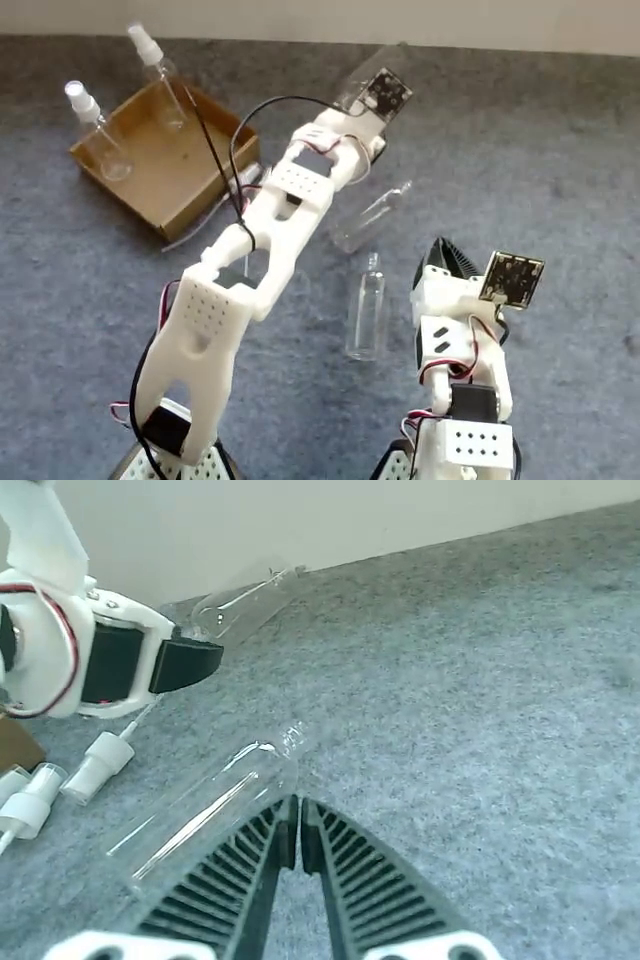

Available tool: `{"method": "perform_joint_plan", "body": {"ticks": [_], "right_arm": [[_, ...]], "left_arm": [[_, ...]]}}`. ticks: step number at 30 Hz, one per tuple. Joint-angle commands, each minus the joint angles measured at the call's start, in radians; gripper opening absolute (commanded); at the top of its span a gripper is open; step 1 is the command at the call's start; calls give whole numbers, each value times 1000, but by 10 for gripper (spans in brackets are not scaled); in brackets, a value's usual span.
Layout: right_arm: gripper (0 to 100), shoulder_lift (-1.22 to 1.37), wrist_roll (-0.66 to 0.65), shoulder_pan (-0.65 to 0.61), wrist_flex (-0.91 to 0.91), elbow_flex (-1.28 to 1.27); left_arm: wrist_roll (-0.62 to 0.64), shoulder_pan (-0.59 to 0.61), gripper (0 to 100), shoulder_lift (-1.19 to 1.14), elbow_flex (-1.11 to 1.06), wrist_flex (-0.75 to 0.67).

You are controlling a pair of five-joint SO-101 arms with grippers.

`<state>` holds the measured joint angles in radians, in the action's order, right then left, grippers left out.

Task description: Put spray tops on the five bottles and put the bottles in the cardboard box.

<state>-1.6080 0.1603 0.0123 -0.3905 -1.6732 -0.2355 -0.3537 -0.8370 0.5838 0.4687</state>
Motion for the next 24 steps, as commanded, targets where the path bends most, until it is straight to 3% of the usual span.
{"method": "perform_joint_plan", "body": {"ticks": [1, 7, 13, 21, 24], "right_arm": [[4, -13, 8, -4, 22, -51], [4, -13, 8, -7, 22, -51], [4, -13, 8, -8, 22, -51], [4, -13, 8, -10, 22, -51], [4, -13, 8, -10, 22, -51]], "left_arm": [[11, 1, 115, 186, 25, 199], [14, 91, 115, 303, 27, 365], [15, 229, 115, 367, 30, 370], [68, 271, 116, 338, 45, 198], [66, 277, 116, 252, 45, -17]]}}
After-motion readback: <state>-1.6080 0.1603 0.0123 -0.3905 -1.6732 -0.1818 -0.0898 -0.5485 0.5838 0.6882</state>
